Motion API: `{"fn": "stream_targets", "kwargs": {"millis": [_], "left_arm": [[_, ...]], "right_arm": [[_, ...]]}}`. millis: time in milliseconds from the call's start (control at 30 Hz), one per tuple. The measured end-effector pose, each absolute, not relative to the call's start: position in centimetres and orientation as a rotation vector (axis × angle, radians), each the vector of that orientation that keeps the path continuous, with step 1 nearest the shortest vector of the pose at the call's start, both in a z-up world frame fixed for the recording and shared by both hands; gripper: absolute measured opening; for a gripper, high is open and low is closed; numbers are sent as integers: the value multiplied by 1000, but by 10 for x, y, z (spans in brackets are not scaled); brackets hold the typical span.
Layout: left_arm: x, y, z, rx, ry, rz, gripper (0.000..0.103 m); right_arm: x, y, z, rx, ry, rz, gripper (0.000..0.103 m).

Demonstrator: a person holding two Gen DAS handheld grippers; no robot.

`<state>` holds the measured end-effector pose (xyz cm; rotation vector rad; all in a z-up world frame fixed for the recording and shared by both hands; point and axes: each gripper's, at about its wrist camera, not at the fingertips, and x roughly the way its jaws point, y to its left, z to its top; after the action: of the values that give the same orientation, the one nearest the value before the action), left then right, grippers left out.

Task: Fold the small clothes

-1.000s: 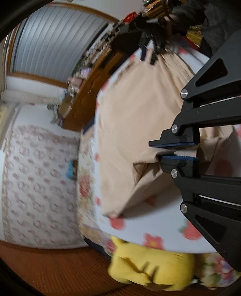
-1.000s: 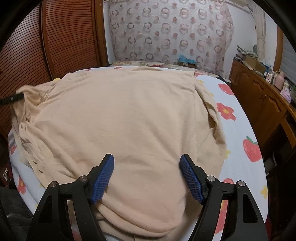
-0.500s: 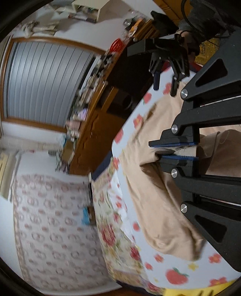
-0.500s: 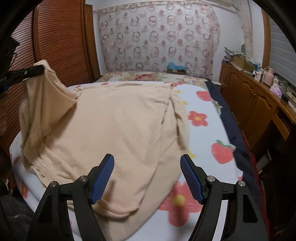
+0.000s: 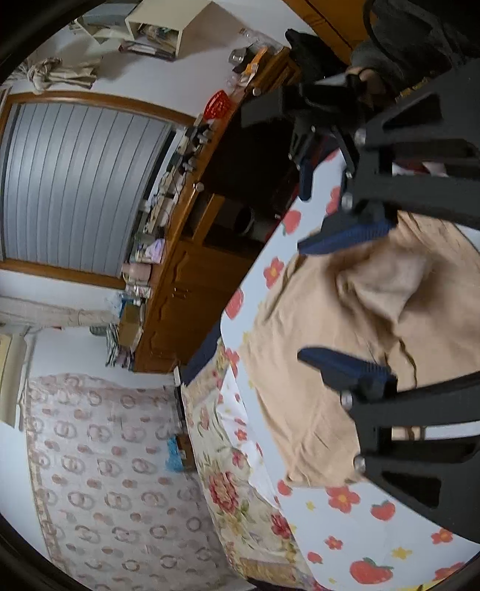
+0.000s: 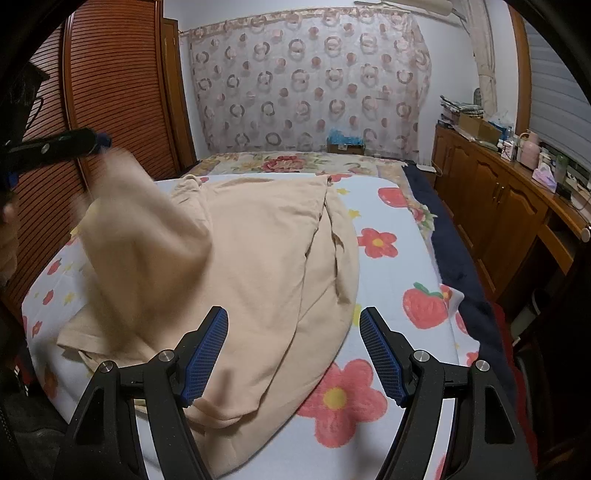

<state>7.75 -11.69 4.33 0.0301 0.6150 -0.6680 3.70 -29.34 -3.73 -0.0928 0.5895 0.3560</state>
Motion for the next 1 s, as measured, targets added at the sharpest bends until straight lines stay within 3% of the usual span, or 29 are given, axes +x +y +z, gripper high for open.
{"fn": "stream_targets", "kwargs": {"millis": [67,567,700,800,933,1000], "left_arm": [[76,-109,37,39,616,-622,69],[63,-43,-16,9,654,-400,69],[63,-35,-24,-4,667,-385,69],[60,-32,-28,-3,667,-374,69],[60,-32,-31,-15,674,-371,69],[60,-31,-33,-18,673,-368,69]], "right_arm": [[39,-291,-36,-96,588,363,76],[86,-230,-47,-185,657,508,75],[101,-217,-56,-231,711,536,69],[110,-217,-59,-235,738,535,60],[112,-220,-57,-236,743,560,21],[109,-220,-54,-250,724,568,13]]}}
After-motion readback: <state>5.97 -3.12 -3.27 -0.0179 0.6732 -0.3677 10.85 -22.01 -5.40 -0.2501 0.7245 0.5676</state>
